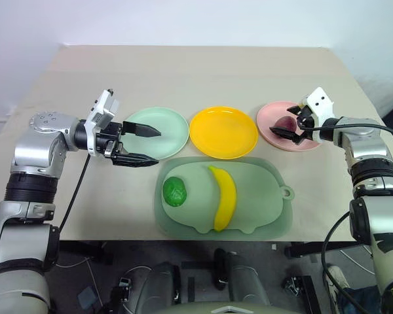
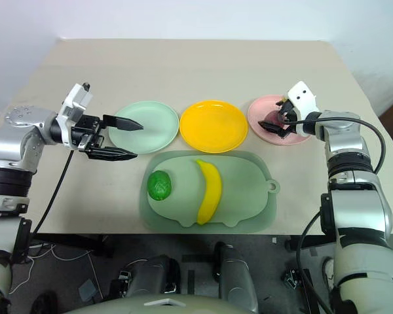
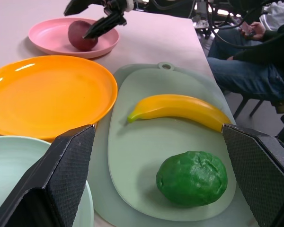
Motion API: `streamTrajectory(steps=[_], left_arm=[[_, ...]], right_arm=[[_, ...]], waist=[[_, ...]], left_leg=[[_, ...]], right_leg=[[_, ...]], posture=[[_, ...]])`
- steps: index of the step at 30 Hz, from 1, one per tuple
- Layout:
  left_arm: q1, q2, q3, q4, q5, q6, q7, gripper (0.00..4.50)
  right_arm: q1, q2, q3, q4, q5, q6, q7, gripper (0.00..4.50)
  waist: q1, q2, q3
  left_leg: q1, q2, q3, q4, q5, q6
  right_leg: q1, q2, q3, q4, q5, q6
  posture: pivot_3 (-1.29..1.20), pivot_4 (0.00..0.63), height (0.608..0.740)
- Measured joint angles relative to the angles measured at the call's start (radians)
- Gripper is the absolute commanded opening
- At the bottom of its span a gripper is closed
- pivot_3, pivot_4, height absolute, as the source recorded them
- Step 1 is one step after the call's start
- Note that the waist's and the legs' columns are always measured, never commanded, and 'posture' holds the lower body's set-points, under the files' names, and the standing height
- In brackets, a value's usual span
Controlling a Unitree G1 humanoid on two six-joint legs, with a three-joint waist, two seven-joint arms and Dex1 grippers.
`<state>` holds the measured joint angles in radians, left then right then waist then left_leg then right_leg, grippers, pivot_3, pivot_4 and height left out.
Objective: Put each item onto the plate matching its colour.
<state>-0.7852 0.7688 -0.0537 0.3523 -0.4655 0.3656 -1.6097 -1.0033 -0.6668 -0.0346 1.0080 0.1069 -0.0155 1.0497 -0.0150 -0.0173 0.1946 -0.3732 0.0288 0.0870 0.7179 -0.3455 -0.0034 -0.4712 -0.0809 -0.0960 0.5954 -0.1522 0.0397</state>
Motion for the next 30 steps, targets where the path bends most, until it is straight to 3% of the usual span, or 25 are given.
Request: streamTrajectory(steps=[7,12,20,30], left_arm=[[0.000,0.001,0.000,-0.001,0.000,0.001,-0.001,4.50],[0.001,0.001,0.001,-0.003,-0.001,0.001,-0.001,4.50],[0.002,0.002,0.001,-0.006,-0.001,0.002,-0.001,4.50],[0.015,0.003,0.007,-0.015,-0.002,0.005,0.000,4.50]], right_arm=[[0.089,0.019,-0.063,-0.345,0.184,0.170,0.154,4.46],[0.357,0.012,0.026,-0.770,0.331,0.400,0.314,4.46],[0.420,0.005,0.041,-0.980,0.412,0.534,0.312,4.46],[0.494,0.044,0.096,-1.059,0.378,0.676,0.072,4.46]], waist=[[0.006,0.000,0.000],[0.007,0.000,0.000],[0.006,0.000,0.000],[0.007,0.000,0.000]], left_leg=[[0.000,0.000,-0.001,0.001,0.000,0.000],[0.000,0.000,-0.001,0.001,0.000,0.000],[0.000,0.000,-0.002,0.001,0.000,0.000],[0.000,0.000,-0.001,0.002,0.000,0.000]], right_leg=[[0.001,0.000,0.000,0.000,0.000,0.000],[0.001,0.000,-0.001,0.000,0.000,0.000],[0.001,0.000,-0.001,0.000,0.000,0.000],[0.001,0.000,-0.001,0.000,0.000,0.000]], posture=[[0.00,0.150,0.740],[0.00,0.150,0.740],[0.00,0.150,0.740],[0.00,0.150,0.740]])
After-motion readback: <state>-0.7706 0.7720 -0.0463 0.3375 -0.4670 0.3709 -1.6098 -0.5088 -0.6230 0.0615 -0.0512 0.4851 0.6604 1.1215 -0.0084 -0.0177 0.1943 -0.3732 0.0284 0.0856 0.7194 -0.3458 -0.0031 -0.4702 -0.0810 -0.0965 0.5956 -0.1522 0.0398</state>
